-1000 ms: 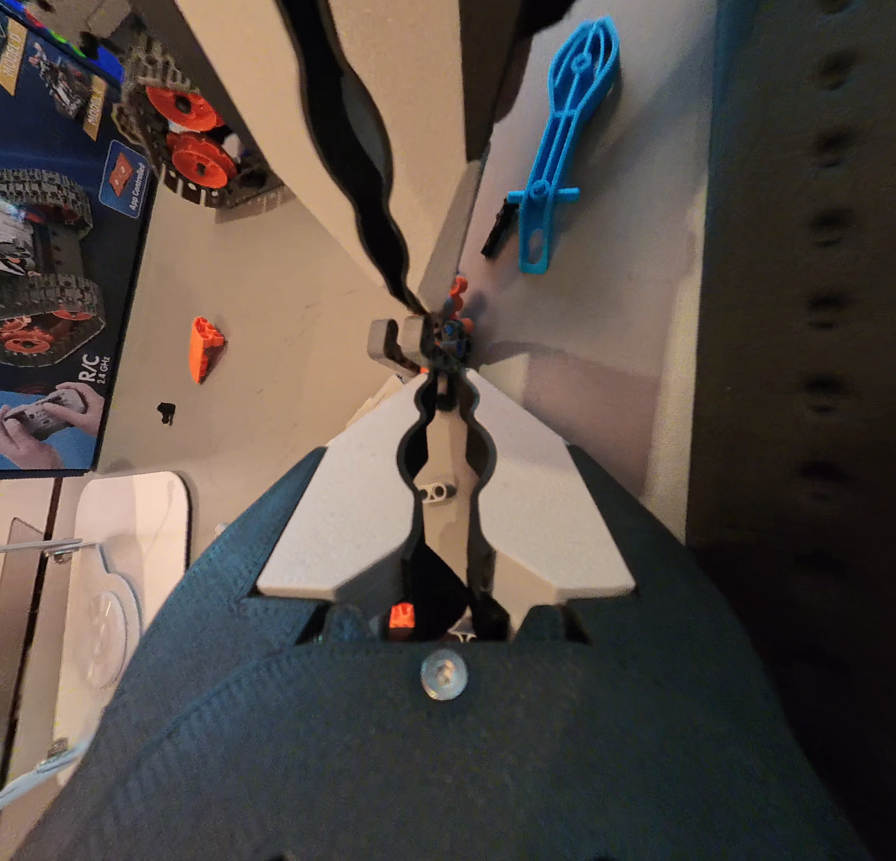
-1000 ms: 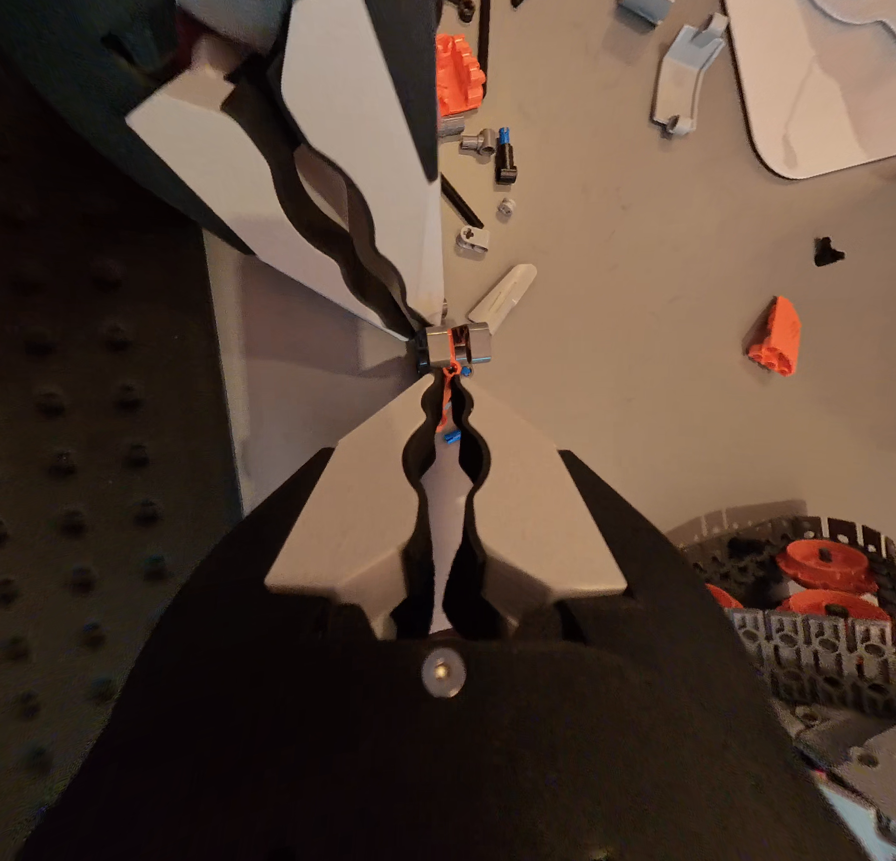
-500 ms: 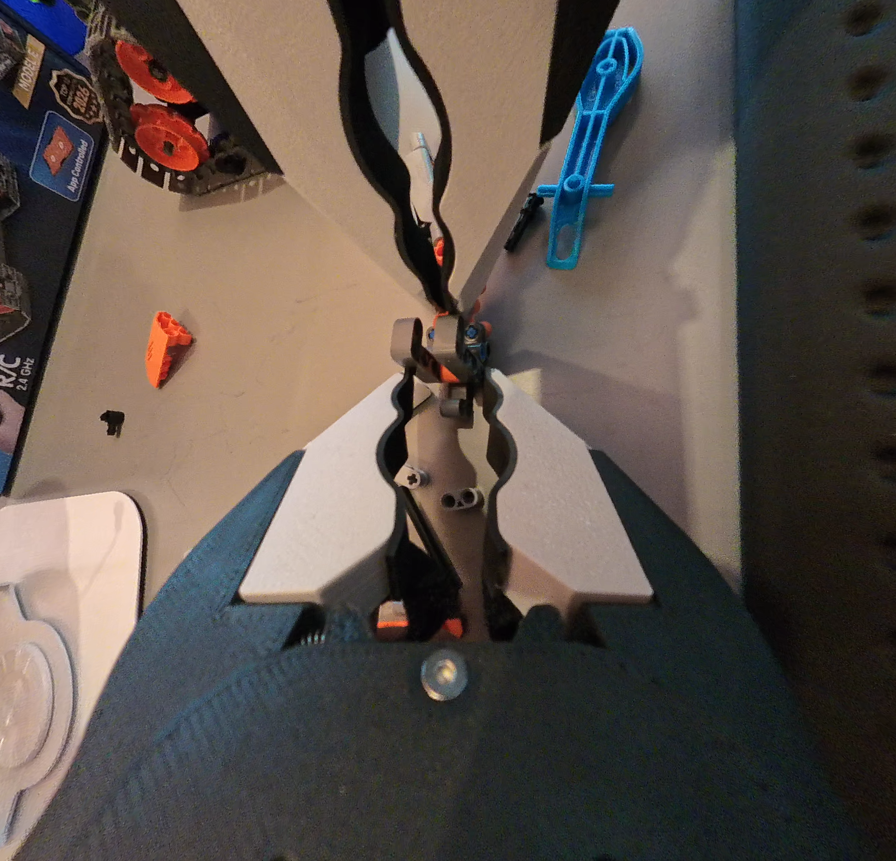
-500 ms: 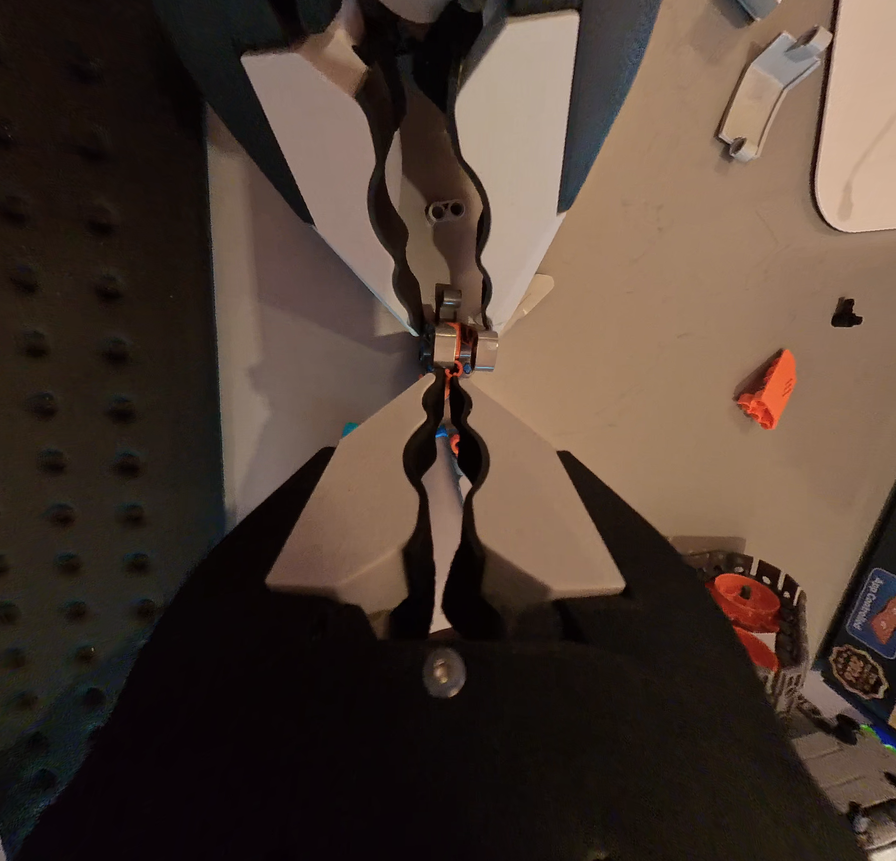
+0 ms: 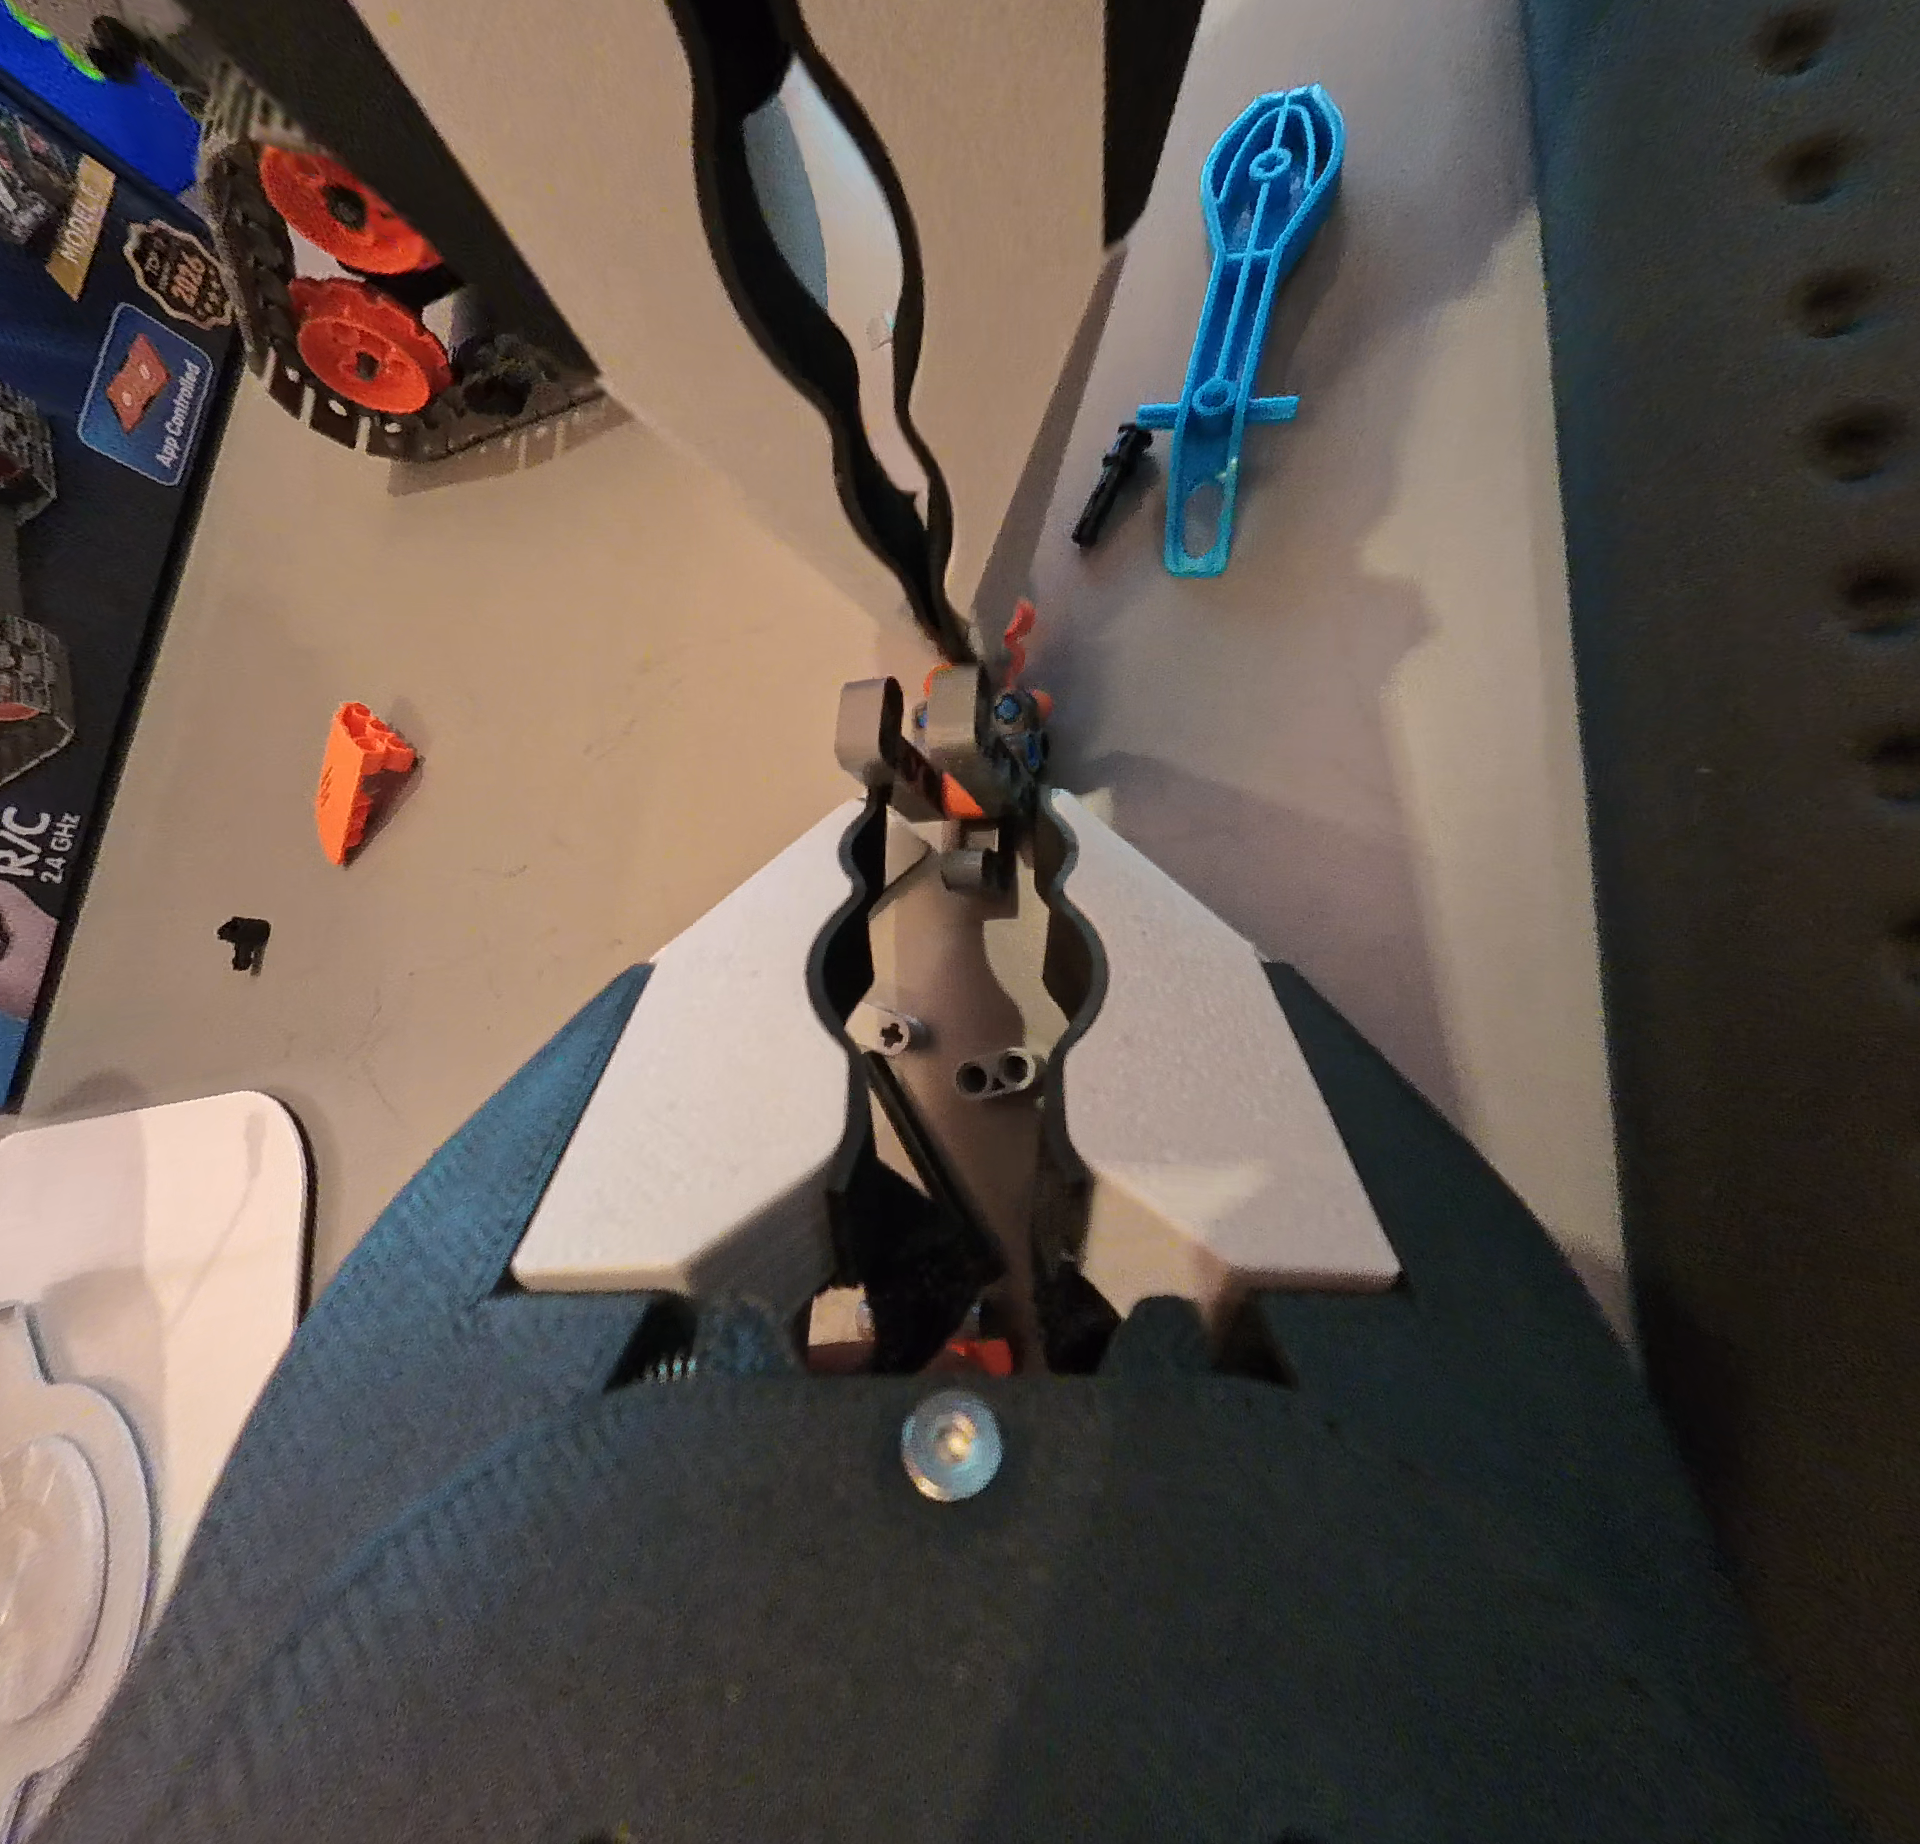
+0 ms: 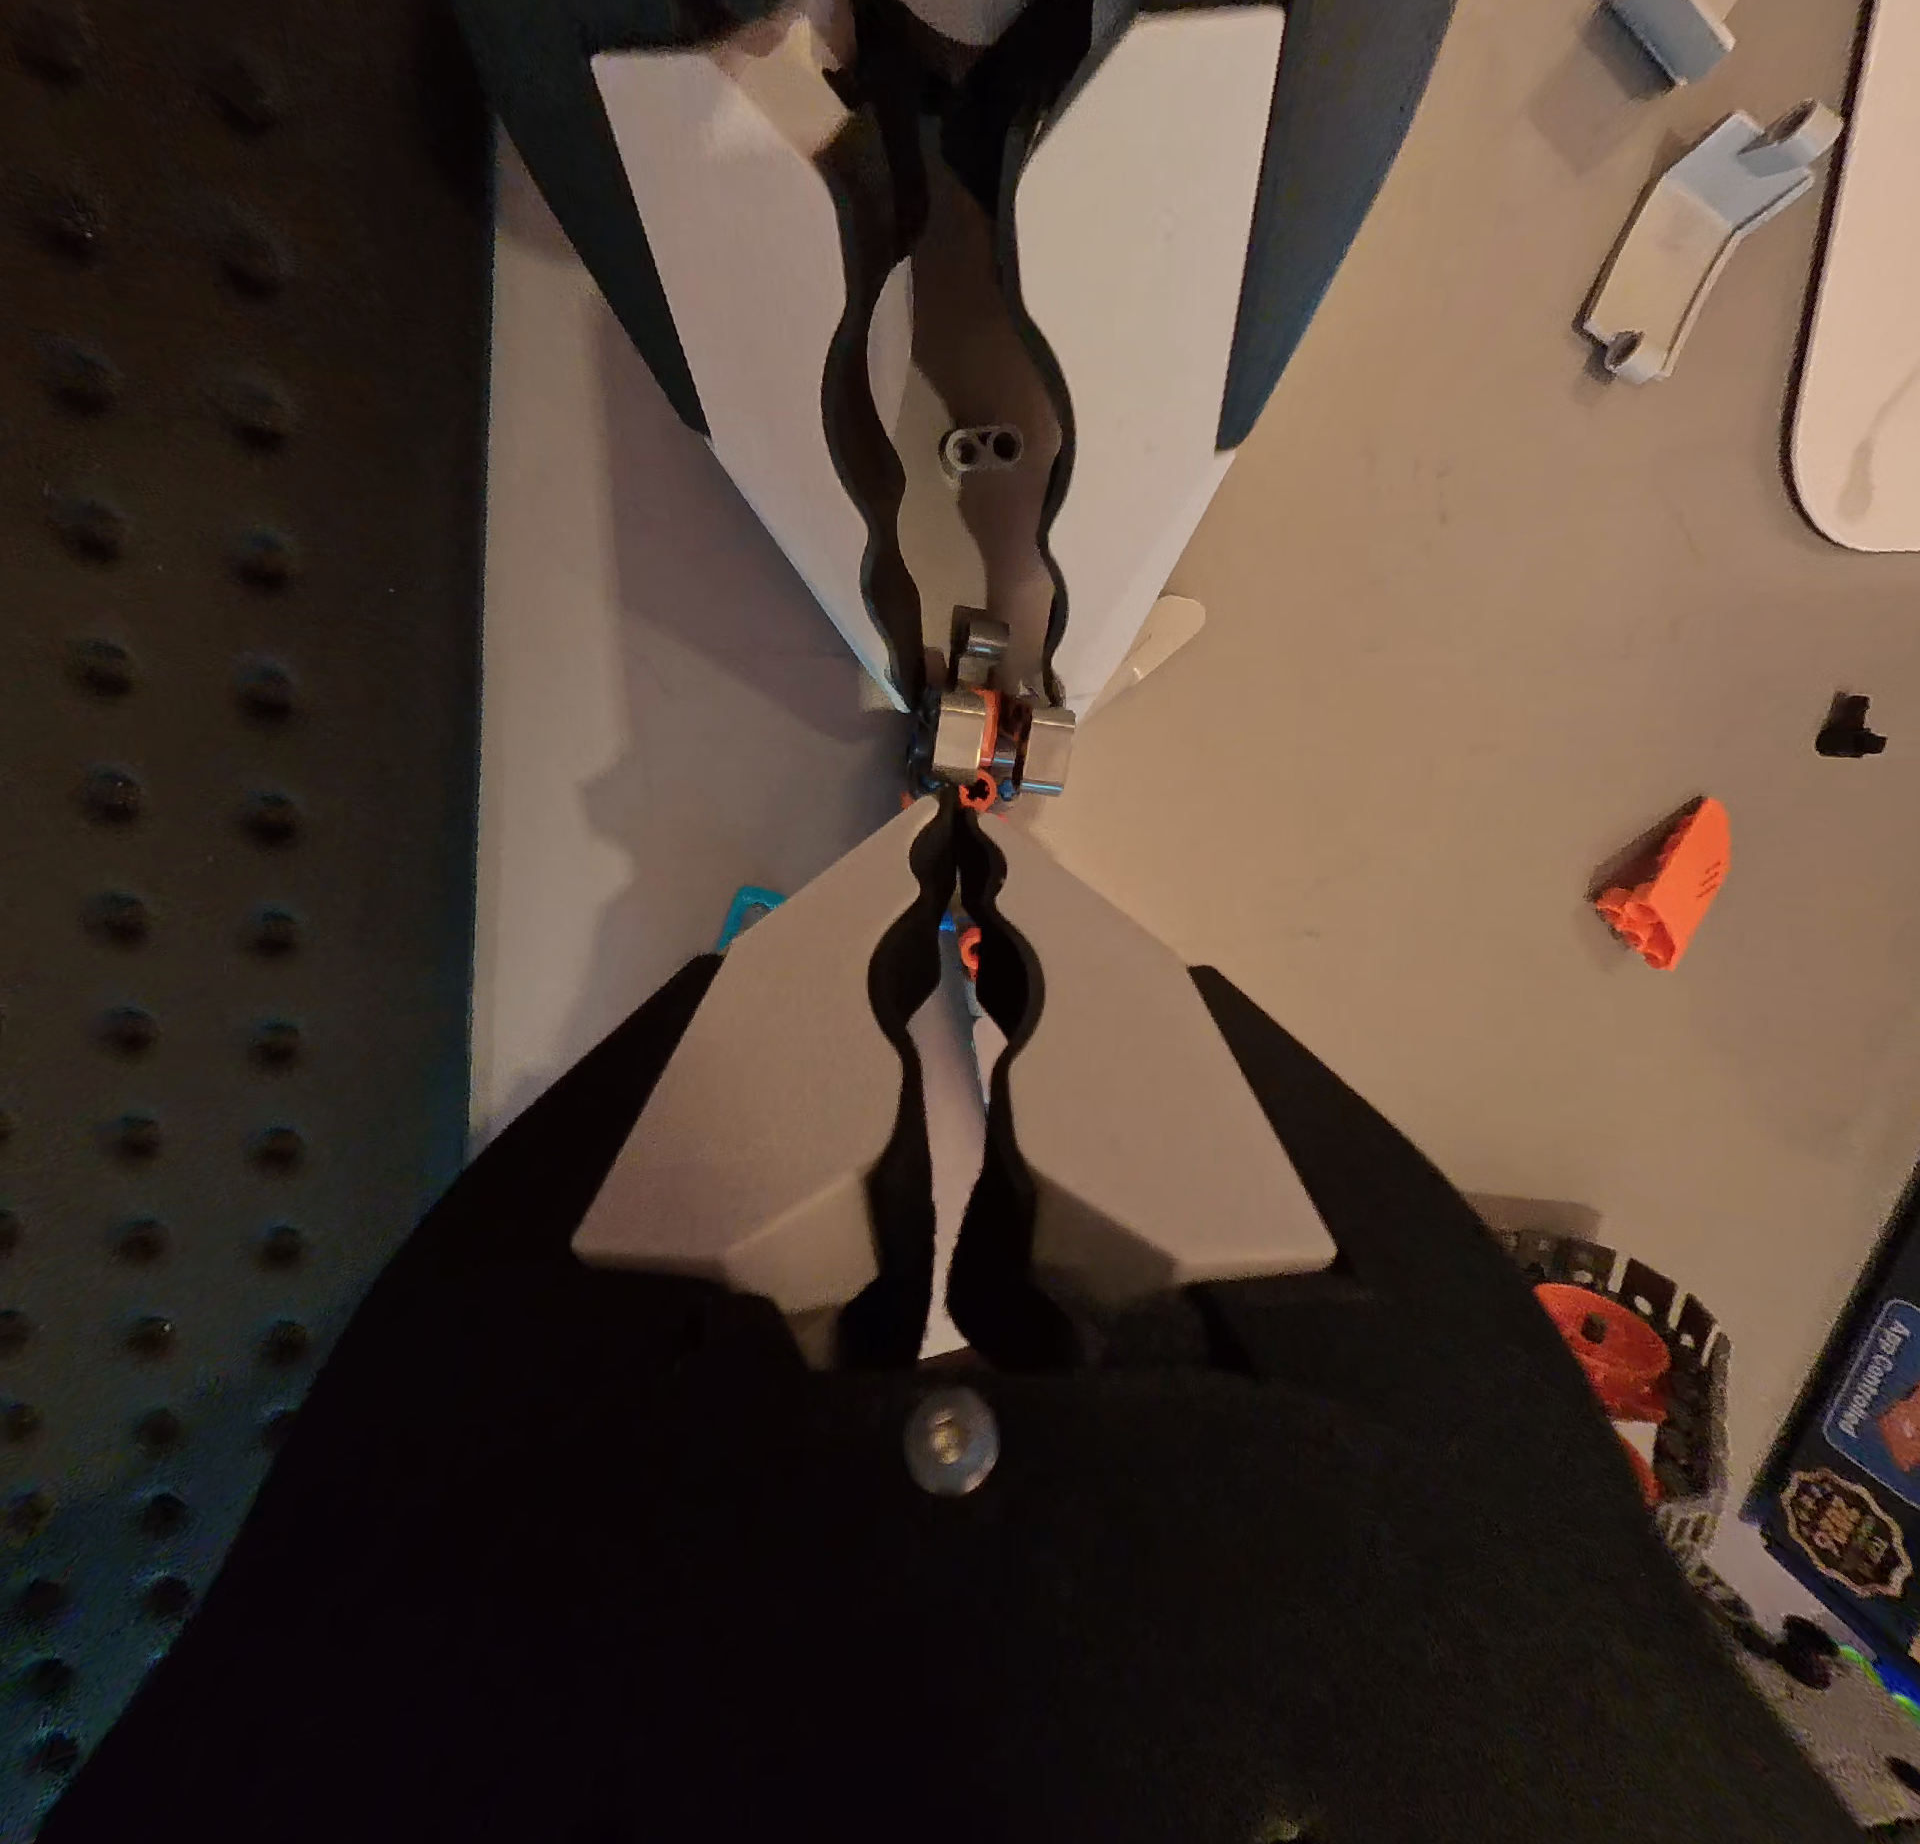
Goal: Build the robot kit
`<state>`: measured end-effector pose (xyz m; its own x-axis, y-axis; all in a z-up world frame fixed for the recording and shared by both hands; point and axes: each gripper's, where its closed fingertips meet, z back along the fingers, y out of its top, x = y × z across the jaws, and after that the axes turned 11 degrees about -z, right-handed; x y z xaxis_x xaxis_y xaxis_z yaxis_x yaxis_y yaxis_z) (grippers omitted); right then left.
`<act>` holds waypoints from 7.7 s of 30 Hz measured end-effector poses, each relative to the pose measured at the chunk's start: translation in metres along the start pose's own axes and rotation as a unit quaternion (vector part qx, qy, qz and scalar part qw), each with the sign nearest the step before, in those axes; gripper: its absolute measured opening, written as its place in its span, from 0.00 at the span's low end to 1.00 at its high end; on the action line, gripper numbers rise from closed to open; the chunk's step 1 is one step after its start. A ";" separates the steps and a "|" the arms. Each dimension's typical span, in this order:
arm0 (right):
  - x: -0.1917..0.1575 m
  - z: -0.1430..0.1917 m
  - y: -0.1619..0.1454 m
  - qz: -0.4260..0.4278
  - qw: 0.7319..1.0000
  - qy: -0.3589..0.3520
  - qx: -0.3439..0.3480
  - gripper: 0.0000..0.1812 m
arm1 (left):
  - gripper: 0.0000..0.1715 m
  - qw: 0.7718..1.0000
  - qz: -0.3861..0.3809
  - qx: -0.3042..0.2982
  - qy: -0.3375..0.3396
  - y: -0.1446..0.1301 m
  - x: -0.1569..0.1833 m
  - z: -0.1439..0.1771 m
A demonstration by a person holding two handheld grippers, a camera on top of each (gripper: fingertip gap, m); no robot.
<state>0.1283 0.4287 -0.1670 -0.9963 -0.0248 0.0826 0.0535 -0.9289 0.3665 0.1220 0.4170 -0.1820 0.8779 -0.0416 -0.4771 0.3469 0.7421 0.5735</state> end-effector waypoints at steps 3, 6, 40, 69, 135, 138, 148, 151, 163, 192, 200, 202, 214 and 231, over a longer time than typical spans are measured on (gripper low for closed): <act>-0.001 0.000 -0.004 -0.002 1.000 0.000 0.026 0.00 | 0.16 1.000 0.006 0.018 -0.002 0.007 -0.002 0.002; -0.002 -0.001 -0.007 -0.006 0.998 -0.003 0.057 0.00 | 0.15 0.999 0.018 0.026 -0.009 0.010 -0.004 0.002; -0.001 0.015 -0.027 -0.083 0.983 -0.036 0.161 0.04 | 0.14 0.998 -0.053 0.001 0.046 0.015 -0.007 0.003; -0.003 0.000 -0.020 -0.113 0.978 -0.031 0.174 0.03 | 0.17 1.000 0.006 -0.001 -0.005 0.004 -0.005 0.000; -0.001 0.027 0.005 0.004 0.953 -0.118 0.277 0.03 | 0.14 0.987 -0.039 0.155 -0.008 0.046 -0.014 0.028; -0.005 0.029 0.006 0.028 0.955 -0.109 0.273 0.03 | 0.14 0.985 -0.045 0.169 -0.014 0.048 -0.011 0.031; -0.014 0.029 0.005 0.002 0.961 -0.072 0.266 0.03 | 0.14 0.977 -0.129 0.166 0.030 0.052 -0.004 0.032; -0.015 0.029 0.005 -0.008 0.961 -0.065 0.267 0.03 | 0.14 0.974 -0.158 0.156 0.052 0.053 -0.002 0.032; -0.015 0.068 0.014 -0.141 0.912 0.060 0.381 0.09 | 0.14 0.898 -0.368 0.093 0.224 0.064 -0.017 0.050; 0.011 0.071 0.020 0.077 0.899 -0.287 0.322 0.05 | 0.19 0.978 -0.058 0.189 0.064 0.060 -0.023 0.045; 0.002 0.073 0.017 0.020 0.913 -0.186 0.363 0.06 | 0.12 0.975 -0.097 0.175 0.092 0.058 -0.023 0.044; 0.002 0.076 0.015 -0.008 0.914 -0.155 0.374 0.07 | 0.12 0.975 -0.101 0.171 0.096 0.057 -0.024 0.043; 0.000 0.082 0.021 -0.055 0.906 -0.096 0.408 0.04 | 0.12 0.951 -0.227 0.106 0.182 0.057 -0.028 0.040; 0.015 0.077 0.024 -0.133 0.886 -0.096 0.434 0.00 | 0.10 0.933 -0.271 0.098 0.214 0.059 -0.028 0.043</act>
<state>0.1199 0.4348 -0.0858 -0.9560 0.2933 0.0108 -0.0675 -0.2554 0.9645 0.1318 0.4326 -0.1059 0.3587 -0.0737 -0.9306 0.7923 0.5511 0.2618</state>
